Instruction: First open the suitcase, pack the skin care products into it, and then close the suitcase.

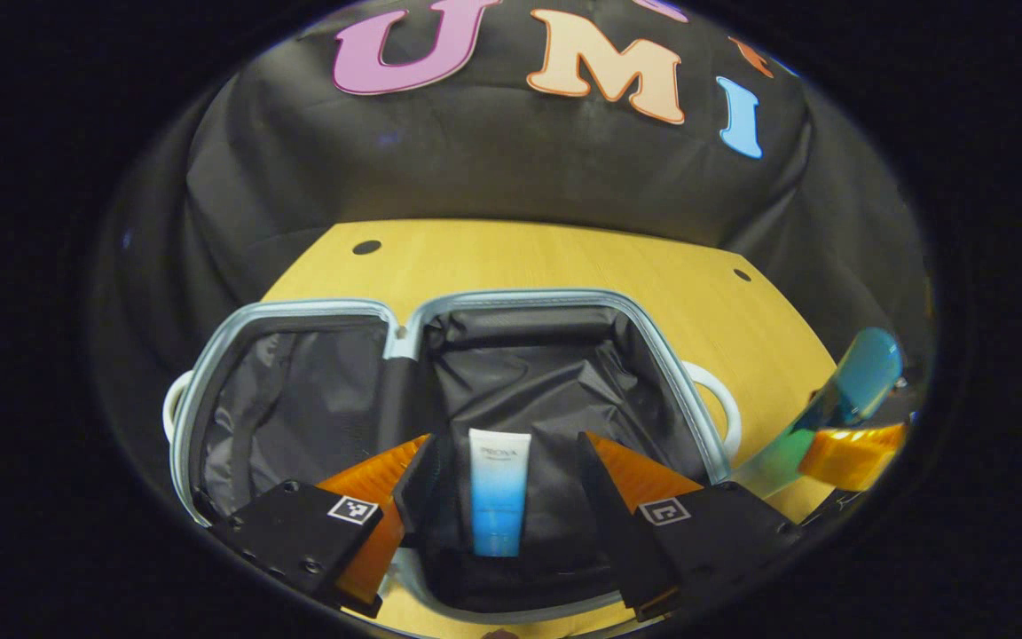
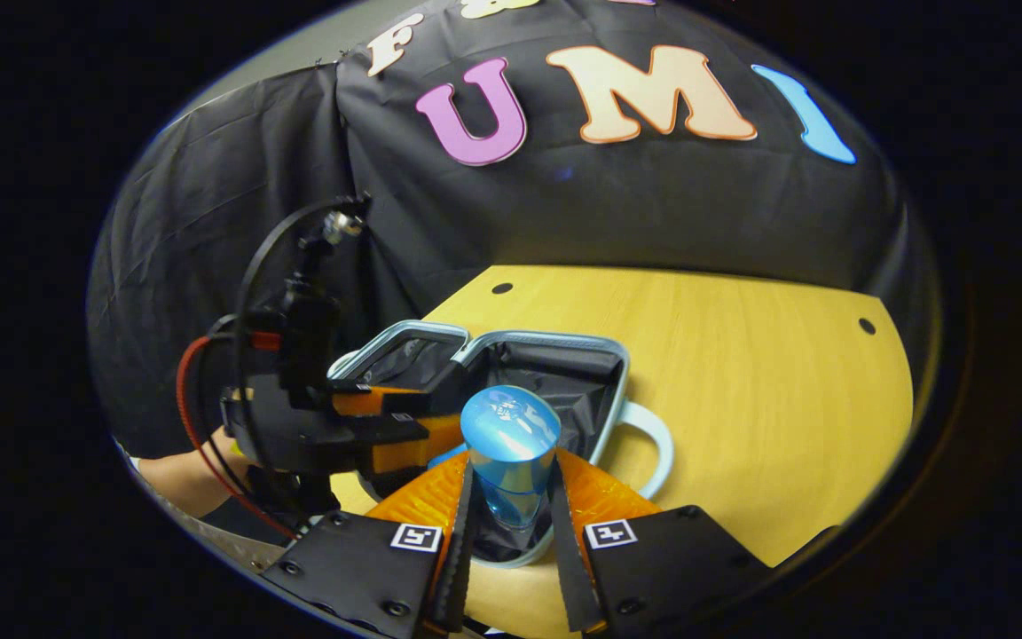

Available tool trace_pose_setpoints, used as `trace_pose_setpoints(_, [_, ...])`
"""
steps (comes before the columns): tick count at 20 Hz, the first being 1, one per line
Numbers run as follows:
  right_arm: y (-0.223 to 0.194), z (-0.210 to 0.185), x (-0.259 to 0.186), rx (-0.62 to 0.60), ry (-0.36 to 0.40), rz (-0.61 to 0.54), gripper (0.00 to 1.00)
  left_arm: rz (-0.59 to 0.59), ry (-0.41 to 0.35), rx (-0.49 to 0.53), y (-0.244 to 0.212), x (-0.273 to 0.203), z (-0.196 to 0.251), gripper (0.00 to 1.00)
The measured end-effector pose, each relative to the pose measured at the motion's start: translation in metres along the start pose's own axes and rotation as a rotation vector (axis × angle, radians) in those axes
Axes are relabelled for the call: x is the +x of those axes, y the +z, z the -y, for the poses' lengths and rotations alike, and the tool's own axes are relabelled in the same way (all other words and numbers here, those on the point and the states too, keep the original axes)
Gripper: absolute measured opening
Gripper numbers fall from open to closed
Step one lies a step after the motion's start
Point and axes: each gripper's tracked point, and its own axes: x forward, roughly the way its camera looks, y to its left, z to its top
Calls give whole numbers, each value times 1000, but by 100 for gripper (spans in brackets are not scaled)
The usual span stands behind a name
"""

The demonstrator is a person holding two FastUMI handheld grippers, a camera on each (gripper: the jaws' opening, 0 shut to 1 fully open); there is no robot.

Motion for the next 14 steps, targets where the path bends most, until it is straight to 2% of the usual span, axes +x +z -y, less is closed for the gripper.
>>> trace_pose_setpoints(3, [-24, -10, 27, 20, -7, -59, 42, 24, 27, -17, 3, -18, -31, 91])
trace_pose_setpoints(4, [-32, -12, 34, 28, -9, -77, 45, 23, 47, -26, 1, -24, -44, 90])
trace_pose_setpoints(5, [-38, -13, 39, 39, -11, -94, 41, 27, 62, -36, 0, -28, -57, 90])
trace_pose_setpoints(8, [-52, -12, 56, 67, -33, -143, 44, 37, 122, -81, -3, -44, -94, 91])
trace_pose_setpoints(10, [-49, -12, 60, 92, -39, -152, 41, 44, 159, -115, -5, -53, -118, 91])
trace_pose_setpoints(13, [-40, -6, 70, 126, -65, -153, 44, 41, 208, -162, -11, -62, -152, 91])
trace_pose_setpoints(14, [-39, -3, 75, 137, -75, -154, 41, 37, 226, -169, -12, -64, -163, 91])
